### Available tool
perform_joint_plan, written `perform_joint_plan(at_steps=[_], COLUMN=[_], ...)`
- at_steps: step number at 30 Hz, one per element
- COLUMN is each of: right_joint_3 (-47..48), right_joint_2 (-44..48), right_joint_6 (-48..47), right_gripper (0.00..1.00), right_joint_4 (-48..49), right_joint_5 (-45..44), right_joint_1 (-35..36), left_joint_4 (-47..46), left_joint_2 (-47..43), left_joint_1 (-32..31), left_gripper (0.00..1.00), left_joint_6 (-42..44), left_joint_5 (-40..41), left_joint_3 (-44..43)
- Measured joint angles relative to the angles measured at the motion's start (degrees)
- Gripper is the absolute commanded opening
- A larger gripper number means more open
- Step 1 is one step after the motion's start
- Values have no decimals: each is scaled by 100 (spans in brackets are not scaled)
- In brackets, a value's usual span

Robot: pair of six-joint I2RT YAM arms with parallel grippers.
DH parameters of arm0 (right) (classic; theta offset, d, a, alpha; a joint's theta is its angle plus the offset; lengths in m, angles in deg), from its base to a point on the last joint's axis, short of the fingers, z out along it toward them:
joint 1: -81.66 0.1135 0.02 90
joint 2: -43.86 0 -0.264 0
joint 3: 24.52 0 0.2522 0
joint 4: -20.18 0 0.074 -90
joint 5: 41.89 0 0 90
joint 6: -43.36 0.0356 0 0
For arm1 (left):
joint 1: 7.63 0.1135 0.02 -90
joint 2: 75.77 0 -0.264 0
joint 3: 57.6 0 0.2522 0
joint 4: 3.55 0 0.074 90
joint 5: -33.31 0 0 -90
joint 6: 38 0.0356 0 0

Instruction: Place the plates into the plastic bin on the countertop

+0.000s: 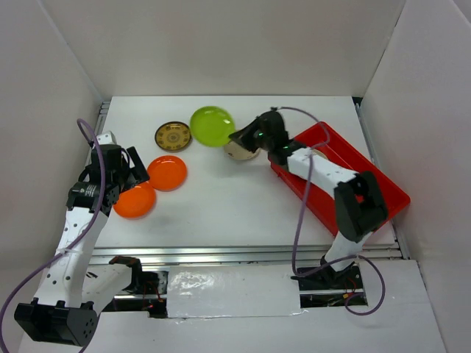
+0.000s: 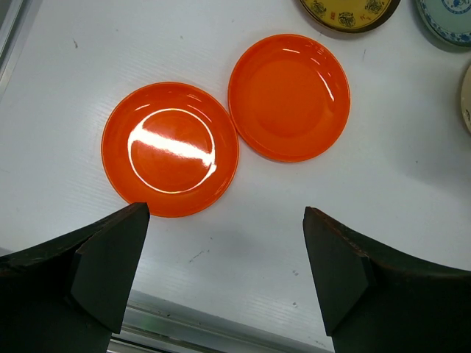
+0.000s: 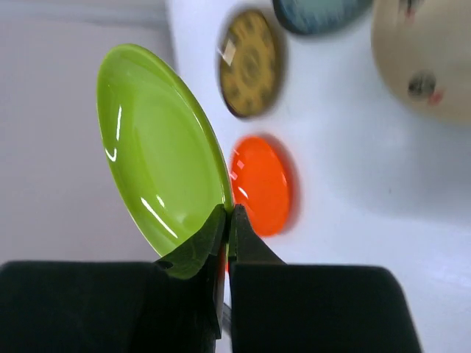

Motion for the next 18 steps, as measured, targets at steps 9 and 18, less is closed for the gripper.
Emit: perform_joint_plan(at_steps=[9,18], right_joint_3=[-1576,-2487], right_joint_2=[2162,2273], right_joint_6=[-813,-1438], right_gripper=[0,0], right_joint_4=[-343,-981], right_joint_5=[-267,-245], right_joint_1=[-3226,-4614], left_joint_4=[-7,-22], left_joint_2=[-37,-33], left_joint_1=[2,2], left_gripper=[99,99], left_joint_6=[4,26], left_joint_5=[-87,-284], left_joint_3=[2,2])
